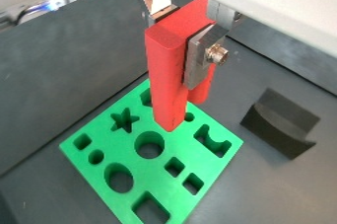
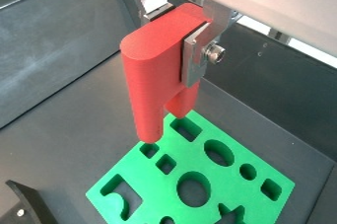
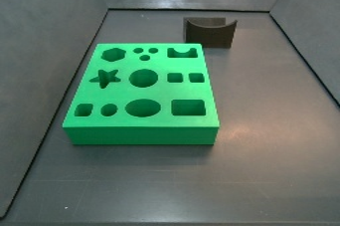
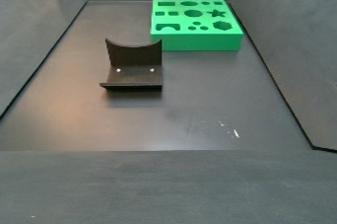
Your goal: Insert the square-circle object.
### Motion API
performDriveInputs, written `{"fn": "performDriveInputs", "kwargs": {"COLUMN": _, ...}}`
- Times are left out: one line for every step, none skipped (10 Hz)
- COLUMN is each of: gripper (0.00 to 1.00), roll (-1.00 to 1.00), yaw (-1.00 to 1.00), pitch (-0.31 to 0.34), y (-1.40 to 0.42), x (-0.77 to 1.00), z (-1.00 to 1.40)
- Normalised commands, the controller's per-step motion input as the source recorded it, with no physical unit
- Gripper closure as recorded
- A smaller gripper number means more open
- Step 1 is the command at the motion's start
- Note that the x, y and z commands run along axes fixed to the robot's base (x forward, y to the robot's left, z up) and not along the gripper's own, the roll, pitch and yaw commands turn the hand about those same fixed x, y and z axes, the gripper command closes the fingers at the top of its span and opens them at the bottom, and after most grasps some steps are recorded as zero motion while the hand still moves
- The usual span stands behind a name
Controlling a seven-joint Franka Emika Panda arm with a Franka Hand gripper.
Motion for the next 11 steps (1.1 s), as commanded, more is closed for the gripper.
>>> {"fn": "performDriveInputs", "kwargs": {"gripper": 1.0, "roll": -0.06, "yaw": -0.87, "pitch": -0.101, "y": -0.04, "x": -0.21, "z": -0.62}}
{"fn": "performDriveInputs", "kwargs": {"gripper": 1.0, "roll": -0.07, "yaw": -0.8, "pitch": -0.113, "y": -0.09, "x": -0.27, "z": -0.63}}
{"fn": "performDriveInputs", "kwargs": {"gripper": 1.0, "roll": -0.07, "yaw": -0.77, "pitch": -0.114, "y": -0.12, "x": -0.29, "z": -0.62}}
{"fn": "performDriveInputs", "kwargs": {"gripper": 1.0, "roll": -0.1, "yaw": -0.68, "pitch": -0.139, "y": -0.17, "x": -0.38, "z": -0.7}}
{"fn": "performDriveInputs", "kwargs": {"gripper": 1.0, "roll": -0.11, "yaw": -0.57, "pitch": -0.116, "y": -0.25, "x": -0.44, "z": -0.67}}
{"fn": "performDriveInputs", "kwargs": {"gripper": 1.0, "roll": -0.13, "yaw": -0.33, "pitch": -0.093, "y": -0.41, "x": -0.59, "z": -0.68}}
{"fn": "performDriveInputs", "kwargs": {"gripper": 1.0, "roll": -0.11, "yaw": -0.15, "pitch": -0.091, "y": -0.54, "x": -0.74, "z": -0.6}}
{"fn": "performDriveInputs", "kwargs": {"gripper": 1.0, "roll": -0.1, "yaw": -0.07, "pitch": -0.104, "y": -0.59, "x": -0.82, "z": -0.47}}
{"fn": "performDriveInputs", "kwargs": {"gripper": 1.0, "roll": -0.08, "yaw": -0.09, "pitch": -0.101, "y": -0.59, "x": -0.8, "z": -0.38}}
{"fn": "performDriveInputs", "kwargs": {"gripper": 1.0, "roll": -0.01, "yaw": -0.55, "pitch": -0.067, "y": -0.23, "x": -0.46, "z": -0.12}}
{"fn": "performDriveInputs", "kwargs": {"gripper": 1.0, "roll": 0.0, "yaw": -1.0, "pitch": 0.0, "y": 0.0, "x": 0.0, "z": -0.04}}
